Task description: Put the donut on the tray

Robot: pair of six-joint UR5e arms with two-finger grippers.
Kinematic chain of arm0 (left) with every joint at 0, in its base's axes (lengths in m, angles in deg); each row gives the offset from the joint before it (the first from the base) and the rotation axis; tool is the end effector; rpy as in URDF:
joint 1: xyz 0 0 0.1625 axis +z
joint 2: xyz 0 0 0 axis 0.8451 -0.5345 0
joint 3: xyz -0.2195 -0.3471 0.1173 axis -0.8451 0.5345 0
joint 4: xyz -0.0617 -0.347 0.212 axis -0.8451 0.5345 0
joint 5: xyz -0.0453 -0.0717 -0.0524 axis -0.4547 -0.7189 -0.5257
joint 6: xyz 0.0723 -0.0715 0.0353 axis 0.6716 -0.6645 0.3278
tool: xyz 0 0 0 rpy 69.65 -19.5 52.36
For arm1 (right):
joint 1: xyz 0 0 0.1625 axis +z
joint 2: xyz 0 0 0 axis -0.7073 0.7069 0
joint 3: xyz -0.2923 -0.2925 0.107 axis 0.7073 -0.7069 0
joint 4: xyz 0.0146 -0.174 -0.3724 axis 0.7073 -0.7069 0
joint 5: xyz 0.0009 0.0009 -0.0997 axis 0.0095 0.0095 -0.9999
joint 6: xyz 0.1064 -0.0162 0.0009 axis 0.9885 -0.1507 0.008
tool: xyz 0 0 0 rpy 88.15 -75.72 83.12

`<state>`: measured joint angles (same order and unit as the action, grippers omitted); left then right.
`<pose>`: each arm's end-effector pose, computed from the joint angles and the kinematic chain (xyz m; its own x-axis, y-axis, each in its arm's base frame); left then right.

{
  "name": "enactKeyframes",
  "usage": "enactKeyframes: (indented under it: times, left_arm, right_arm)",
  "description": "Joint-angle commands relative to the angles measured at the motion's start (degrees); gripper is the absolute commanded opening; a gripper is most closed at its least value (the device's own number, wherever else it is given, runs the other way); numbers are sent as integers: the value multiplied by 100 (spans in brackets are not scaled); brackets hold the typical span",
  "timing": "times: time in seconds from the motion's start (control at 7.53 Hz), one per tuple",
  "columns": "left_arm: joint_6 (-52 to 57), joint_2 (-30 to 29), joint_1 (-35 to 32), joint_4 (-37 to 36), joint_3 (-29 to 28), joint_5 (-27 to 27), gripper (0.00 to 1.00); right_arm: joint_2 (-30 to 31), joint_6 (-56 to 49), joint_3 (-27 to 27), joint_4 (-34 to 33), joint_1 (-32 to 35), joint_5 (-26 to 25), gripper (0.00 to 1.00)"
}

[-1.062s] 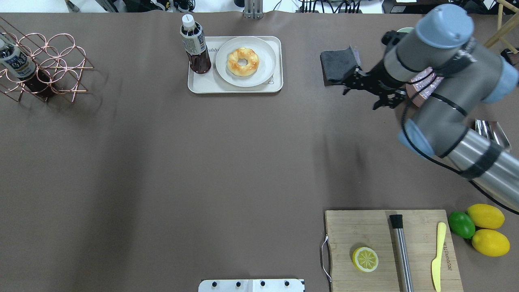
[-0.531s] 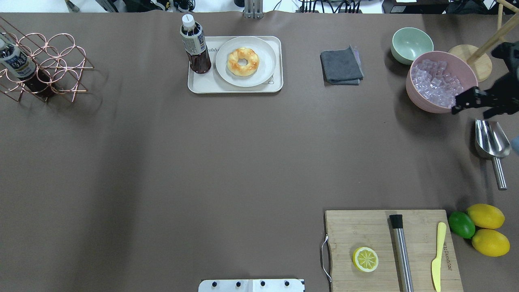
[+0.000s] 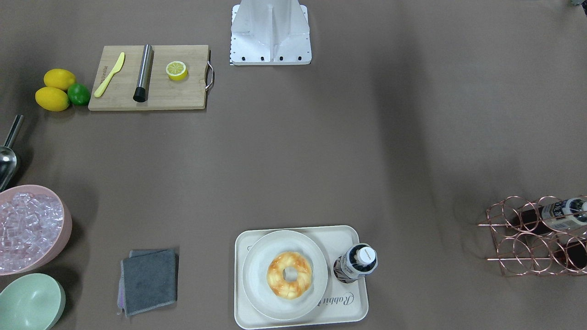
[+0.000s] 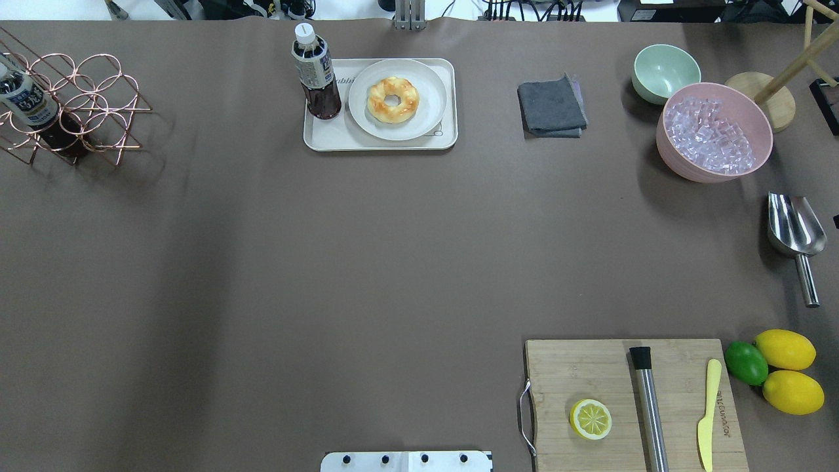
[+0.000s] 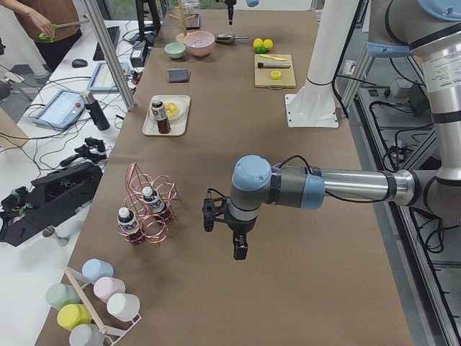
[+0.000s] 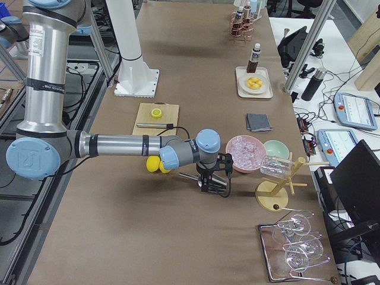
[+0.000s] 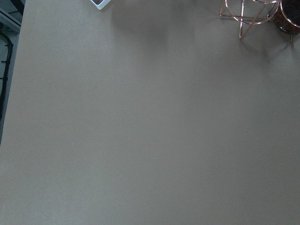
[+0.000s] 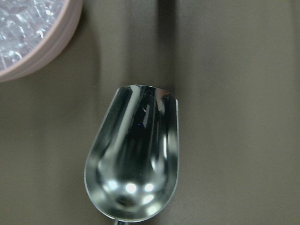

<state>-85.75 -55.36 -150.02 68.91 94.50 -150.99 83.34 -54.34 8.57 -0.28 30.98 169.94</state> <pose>-0.0813 -0.3579 0.6191 0.7713 -0.1093 -0.6270 0.1612 0.9866 0.0264 -0.0510 -0.4487 0.6447 0.6970 -0.0022 0.7170 -0.0151 0.9997 0.0178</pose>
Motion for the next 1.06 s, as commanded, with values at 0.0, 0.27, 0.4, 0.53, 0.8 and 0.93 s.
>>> enactKeyframes:
  times: [0.0,0.27,0.4,0.53,0.8,0.93]
  left_arm:
    - [0,1,5,-13,-5,1,98]
    - [0,1,5,-14,-5,1,98]
    - [0,1,5,-14,4,-8,98]
    - [0,1,22,-14,4,-8,98]
    - [0,-16,162,-135,21,-17,98]
    - [0,-60,198,-198,22,-26,98]
  right_arm:
    - [121,-440,-164,-2,222,-12,100]
    - [69,-591,-200,-255,415,-12,100]
    - [68,-887,-209,-353,503,-21,100]
    - [77,-951,-200,-414,565,-30,100]
    - [103,-1144,-218,-433,635,-170,100]
    - [112,-1154,-218,-433,671,-179,100]
